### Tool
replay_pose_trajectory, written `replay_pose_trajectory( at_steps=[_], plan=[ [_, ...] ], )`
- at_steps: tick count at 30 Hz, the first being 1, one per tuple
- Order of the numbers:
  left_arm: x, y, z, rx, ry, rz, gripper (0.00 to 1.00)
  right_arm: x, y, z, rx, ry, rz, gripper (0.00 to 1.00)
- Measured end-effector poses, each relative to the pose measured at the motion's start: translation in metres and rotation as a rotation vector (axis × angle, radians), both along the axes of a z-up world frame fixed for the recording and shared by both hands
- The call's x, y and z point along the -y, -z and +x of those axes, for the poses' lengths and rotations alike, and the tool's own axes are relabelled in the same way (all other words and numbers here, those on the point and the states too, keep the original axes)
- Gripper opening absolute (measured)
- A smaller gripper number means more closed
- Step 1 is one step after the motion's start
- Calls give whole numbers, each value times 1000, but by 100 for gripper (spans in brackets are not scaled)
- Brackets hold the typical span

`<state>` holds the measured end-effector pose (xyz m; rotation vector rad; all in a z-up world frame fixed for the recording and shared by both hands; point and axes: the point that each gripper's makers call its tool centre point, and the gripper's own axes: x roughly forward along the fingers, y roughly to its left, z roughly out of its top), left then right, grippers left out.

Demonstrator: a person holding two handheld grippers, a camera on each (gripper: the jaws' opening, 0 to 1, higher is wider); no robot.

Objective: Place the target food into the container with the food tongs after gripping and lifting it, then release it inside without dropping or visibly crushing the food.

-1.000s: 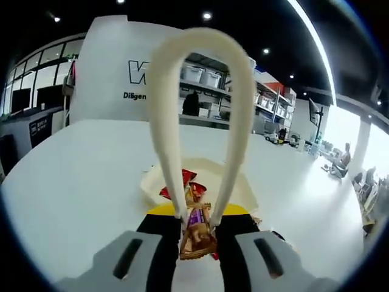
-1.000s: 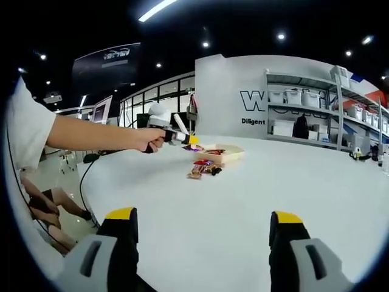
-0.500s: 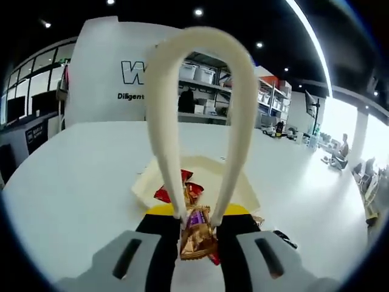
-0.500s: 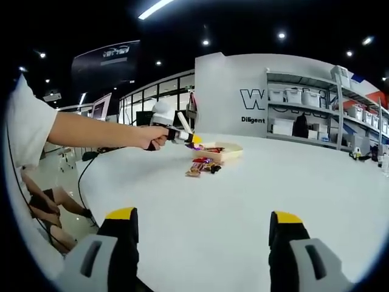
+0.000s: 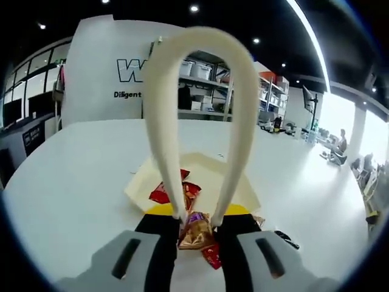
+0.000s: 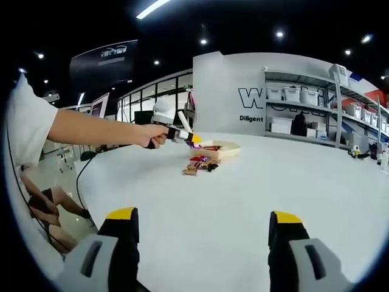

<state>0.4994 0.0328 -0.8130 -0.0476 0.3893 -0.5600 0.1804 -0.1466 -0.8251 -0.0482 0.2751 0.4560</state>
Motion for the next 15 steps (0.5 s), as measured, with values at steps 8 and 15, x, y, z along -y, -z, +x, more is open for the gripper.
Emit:
replay_pose_trajectory(
  at_steps=[8, 15],
  plan=[
    [-2, 4, 11, -6, 12, 0, 24, 3, 3, 4, -7, 3, -6, 86],
    [6, 8, 15, -10, 31, 9, 24, 4, 5, 8, -16, 5, -5, 86]
  ],
)
